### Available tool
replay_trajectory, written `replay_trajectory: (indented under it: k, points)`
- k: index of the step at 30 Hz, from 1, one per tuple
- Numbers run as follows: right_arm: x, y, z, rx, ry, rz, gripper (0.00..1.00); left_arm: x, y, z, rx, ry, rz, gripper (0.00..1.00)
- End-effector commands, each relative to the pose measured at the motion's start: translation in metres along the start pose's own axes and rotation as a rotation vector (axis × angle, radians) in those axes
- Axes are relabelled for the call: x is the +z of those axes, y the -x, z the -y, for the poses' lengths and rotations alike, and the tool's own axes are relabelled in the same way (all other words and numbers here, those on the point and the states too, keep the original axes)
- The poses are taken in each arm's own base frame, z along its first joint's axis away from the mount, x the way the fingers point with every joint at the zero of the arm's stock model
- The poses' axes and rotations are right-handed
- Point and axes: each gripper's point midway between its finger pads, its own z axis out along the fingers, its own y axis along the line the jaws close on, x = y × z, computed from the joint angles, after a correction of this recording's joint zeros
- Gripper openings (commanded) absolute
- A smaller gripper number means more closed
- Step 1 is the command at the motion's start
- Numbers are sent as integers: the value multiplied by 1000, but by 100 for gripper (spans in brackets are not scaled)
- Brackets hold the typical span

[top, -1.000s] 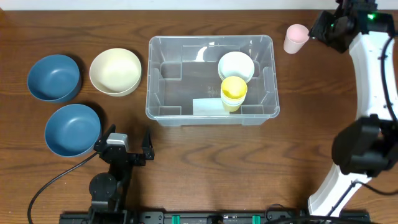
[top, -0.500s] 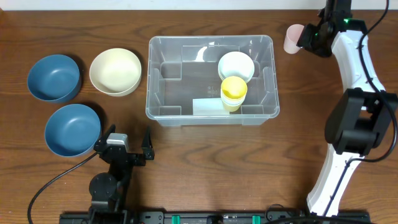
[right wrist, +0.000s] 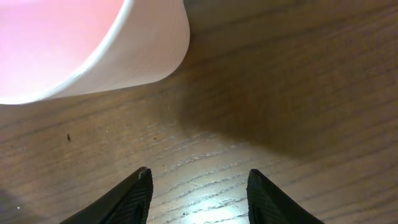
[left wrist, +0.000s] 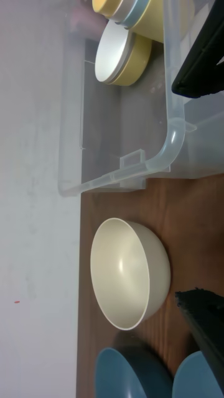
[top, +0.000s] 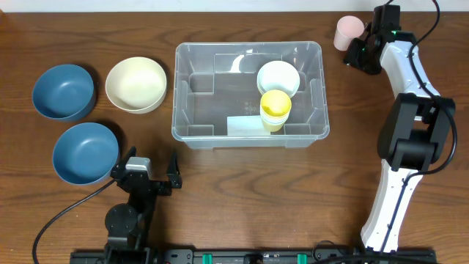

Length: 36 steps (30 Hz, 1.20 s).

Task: Pack container
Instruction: 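Release and move the right gripper to grasp the pink cup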

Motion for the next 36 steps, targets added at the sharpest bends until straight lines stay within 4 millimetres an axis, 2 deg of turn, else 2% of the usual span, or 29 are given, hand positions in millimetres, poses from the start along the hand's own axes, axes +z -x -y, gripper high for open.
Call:
replay_trajectory:
  k: [1,4,6,10,13,16,27,32,36]
  points:
    - [-3,5,-3,-9,7,13,49,1,-15,0,11,-6,-47,98]
    - [-7,4,-11,-15,42,0,45,1,-15,0,11,-6,-47,98]
    - [-15,10,-18,-43,59,17,45,1,-15,0,11,-6,-47,98]
    - [-41,35,-36,-152,34,115,48,1,-15,0,11,-6,-47,98]
    - [-54,53,-36,-171,-31,191,51,1,-15,0,11,-6,-47,98]
    - [-57,67,-35,-166,-54,252,52,1,-15,0,11,-6,-47,98]
    - [-54,102,-5,-101,-95,369,52,1,-15,0,11,-6,-47,98]
    - [-44,102,4,-92,-104,361,52,1,-15,0,11,-6,-47,98]
    - [-24,94,8,-92,-108,328,52,1,-15,0,11,-6,-47,98]
